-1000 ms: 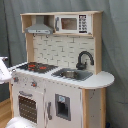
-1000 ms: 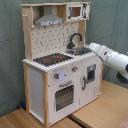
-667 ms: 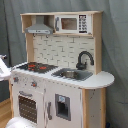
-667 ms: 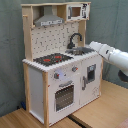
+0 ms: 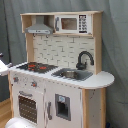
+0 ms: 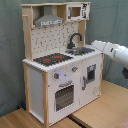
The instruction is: Play with the kitchen
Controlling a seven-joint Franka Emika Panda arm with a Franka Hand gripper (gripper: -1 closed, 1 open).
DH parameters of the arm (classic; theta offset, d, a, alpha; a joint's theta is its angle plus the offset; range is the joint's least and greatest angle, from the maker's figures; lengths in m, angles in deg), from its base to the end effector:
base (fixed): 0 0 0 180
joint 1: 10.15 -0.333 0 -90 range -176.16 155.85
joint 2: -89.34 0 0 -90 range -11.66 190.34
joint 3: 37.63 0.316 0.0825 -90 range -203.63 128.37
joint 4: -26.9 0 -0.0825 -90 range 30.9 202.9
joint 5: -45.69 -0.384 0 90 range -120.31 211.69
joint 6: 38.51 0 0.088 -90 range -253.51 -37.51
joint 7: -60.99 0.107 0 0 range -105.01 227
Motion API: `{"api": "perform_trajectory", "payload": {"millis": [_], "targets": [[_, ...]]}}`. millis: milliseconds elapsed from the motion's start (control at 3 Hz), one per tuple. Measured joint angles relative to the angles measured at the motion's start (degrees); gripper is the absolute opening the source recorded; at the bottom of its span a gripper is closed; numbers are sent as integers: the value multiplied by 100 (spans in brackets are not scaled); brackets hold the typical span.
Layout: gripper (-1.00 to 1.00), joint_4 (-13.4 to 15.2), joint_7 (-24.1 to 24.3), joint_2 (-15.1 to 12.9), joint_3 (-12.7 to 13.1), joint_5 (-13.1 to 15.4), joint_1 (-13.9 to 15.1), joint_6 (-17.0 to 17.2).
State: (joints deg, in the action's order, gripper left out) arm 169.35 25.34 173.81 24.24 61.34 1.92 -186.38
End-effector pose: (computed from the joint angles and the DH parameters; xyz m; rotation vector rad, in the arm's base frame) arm 0.1455 0.4033 0.5501 0.9928 1.1835 0.8295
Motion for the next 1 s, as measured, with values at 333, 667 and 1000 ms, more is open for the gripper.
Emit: {"api": "perform_trajectory", "payload": {"millis": [333,667,1000], "targets": [[100,-2,-626,-6,-179,-11,-218,78],[100,-9,-1205,-10,-370,-12,-441,189],[100,-36,-1719,-11,-550,-12,-649,345]]}}
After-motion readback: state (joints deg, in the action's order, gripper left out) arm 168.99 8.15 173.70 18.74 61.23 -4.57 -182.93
